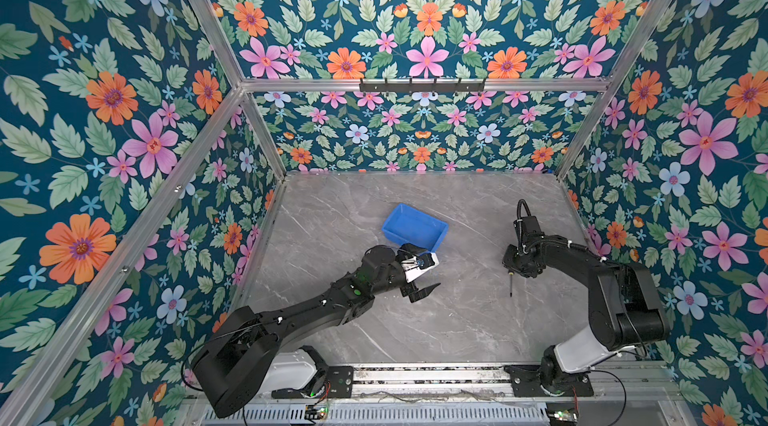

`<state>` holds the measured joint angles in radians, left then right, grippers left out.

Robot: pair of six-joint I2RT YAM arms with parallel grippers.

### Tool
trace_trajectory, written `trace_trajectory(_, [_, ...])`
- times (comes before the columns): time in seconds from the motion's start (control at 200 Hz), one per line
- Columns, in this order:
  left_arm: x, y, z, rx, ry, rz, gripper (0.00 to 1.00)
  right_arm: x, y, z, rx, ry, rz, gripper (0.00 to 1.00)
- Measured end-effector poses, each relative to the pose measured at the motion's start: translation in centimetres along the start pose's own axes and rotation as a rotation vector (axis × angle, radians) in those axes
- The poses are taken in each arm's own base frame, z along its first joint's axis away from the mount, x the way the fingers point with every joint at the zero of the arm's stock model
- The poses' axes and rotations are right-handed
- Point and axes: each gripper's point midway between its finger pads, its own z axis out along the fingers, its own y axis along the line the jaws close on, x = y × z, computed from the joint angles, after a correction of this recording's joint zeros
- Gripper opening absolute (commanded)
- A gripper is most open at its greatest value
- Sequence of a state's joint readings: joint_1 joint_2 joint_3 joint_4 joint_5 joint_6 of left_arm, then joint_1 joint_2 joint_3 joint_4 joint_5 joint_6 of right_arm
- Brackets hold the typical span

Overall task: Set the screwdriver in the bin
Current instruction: 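Close the right gripper on the yellow-and-black screwdriver handle and lift it, then carry the screwdriver toward the left gripper and grasp its handle with the left gripper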

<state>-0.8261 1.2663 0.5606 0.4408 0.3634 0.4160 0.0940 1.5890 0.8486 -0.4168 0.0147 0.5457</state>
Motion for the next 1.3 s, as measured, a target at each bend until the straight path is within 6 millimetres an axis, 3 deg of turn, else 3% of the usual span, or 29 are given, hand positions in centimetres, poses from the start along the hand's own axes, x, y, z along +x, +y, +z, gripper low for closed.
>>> trace_trajectory(0.26, [0.4,0.0,-0.1,-0.012,0.007,-0.019,1.0,0.2,0.1,0.3,-0.005,0.014,-0.002,0.13])
trace_trajectory(0.365, [0.3,0.3,-0.2,-0.027,0.003,-0.021,1.0,0.1,0.2,0.3,-0.008,0.012,-0.002,0.0])
trace_trajectory(0.62, [0.0,0.7,-0.6,-0.057,-0.012,-0.066,1.0,0.2,0.2,0.0,-0.021,-0.004,-0.009,0.0])
trace_trajectory(0.82, [-0.2,1.2,-0.9,-0.085,-0.021,-0.136,1.0,0.0,0.9,-1.8,-0.086,-0.058,-0.055,0.0])
trace_trajectory(1.085, [-0.4,3.6,-0.9,-0.172,-0.045,-0.301,1.0,-1.2,3.3,-4.5,-0.215,-0.157,-0.157,0.0])
trace_trajectory(1.301, [-1.3,7.2,-0.6,-0.26,-0.107,-0.536,1.0,-0.7,8.3,-7.2,-0.371,-0.276,-0.414,0.0])
